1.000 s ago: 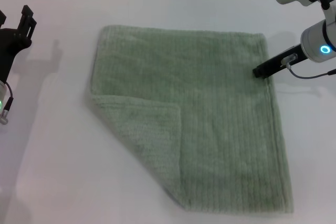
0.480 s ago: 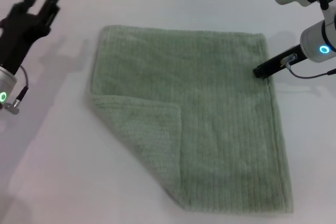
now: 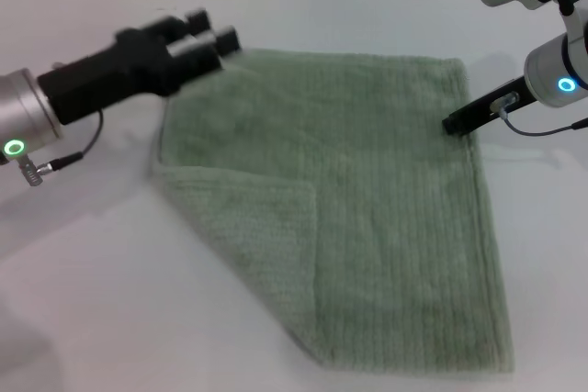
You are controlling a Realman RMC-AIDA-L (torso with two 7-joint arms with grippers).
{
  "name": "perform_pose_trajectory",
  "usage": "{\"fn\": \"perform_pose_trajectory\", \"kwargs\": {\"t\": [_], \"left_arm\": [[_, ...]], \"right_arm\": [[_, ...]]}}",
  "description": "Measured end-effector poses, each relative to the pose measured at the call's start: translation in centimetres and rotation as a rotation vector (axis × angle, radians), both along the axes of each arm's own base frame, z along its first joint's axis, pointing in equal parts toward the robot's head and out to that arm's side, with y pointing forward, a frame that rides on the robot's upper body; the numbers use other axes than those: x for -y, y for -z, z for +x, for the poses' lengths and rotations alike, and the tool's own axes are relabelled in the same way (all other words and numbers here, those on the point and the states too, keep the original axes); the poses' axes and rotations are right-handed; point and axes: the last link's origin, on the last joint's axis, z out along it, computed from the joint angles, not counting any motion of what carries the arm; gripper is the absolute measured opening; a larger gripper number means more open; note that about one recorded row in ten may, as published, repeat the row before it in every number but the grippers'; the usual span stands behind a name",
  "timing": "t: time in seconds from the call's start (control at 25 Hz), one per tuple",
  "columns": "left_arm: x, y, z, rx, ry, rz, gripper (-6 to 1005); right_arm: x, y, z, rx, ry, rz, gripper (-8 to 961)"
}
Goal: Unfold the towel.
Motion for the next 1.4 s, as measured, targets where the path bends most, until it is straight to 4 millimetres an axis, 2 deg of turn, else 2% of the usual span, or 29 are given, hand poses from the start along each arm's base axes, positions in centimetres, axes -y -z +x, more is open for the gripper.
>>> {"fn": "perform_pose_trajectory", "kwargs": {"t": [0.24,0.28,0.52,1.08,1.4], "left_arm": [[0.8,0.1,1.4,-0.101,0.091,-0.137,647],[1.2,0.5,2.1,-0.155,0.128,-0.207,647],[1.4,2.1,2.7,-0.254,0.151,-0.314,647],[0.3,6.9,2.7,-0.449,0.121,-0.332,646],[0.0,8.3,2.7,-0.515,0.115,-0.340,645]], "right_arm": [[0.0,0.0,0.1,0.001,0.002,0.000,4],[0.0,0.0,0.1,0.001,0.004,0.000,4],[0.0,-0.1,0.2,0.004,0.006,0.001,3],[-0.1,-0.1,0.0,0.007,-0.007,-0.004,2],[-0.1,0.0,0.0,0.008,-0.004,-0.008,2]]}}
